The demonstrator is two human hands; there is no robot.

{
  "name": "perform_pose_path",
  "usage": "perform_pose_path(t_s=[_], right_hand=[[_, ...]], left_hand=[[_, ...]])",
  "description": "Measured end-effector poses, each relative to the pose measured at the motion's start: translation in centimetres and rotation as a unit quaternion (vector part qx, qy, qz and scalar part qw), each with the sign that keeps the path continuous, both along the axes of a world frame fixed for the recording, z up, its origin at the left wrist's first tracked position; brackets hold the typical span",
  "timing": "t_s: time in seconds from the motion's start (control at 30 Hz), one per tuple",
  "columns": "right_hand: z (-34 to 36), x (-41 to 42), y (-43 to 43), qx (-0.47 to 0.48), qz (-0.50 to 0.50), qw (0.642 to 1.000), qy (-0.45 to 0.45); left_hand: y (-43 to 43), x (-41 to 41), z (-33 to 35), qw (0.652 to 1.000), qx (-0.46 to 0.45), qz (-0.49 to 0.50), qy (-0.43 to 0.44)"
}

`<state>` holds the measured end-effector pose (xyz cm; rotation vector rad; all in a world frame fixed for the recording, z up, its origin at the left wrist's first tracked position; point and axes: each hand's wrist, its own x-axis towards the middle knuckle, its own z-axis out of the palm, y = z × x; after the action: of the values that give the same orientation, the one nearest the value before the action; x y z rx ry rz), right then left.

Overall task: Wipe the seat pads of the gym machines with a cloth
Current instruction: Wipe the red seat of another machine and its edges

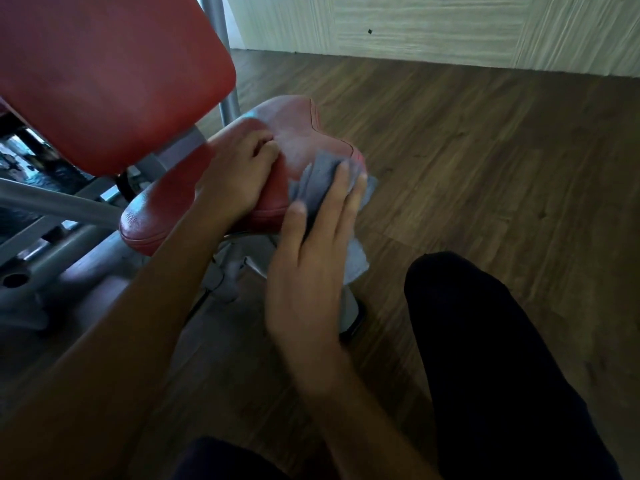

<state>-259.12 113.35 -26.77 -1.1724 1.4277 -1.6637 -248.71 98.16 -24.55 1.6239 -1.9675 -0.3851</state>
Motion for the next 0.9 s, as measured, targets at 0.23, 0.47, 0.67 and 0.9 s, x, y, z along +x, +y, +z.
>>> perform_pose_path(t_s=[0.23,0.47,0.67,0.9], right_hand=[[0.3,-0.6,-1.1,0.012,0.005,1.0,-0.02],[0.5,-1.0,-1.0,0.034,0.017,0.999,0.001],[-0.1,-0.2,1.5,0.001,0.054,0.998,0.016],[-0.5,0.3,2.2,-0.01,0.049,0.998,0.044]], left_hand=[[0.3,-0.4,0.3,1.0,0.004,-0.004,0.008],[0.8,-0.7,0.6,1.0,0.003,0.009,0.025],[1.0,-0.6,0.6,1.0,-0.001,0.008,0.006],[1.9,-1.0,0.9,0.999,0.007,0.028,0.025]])
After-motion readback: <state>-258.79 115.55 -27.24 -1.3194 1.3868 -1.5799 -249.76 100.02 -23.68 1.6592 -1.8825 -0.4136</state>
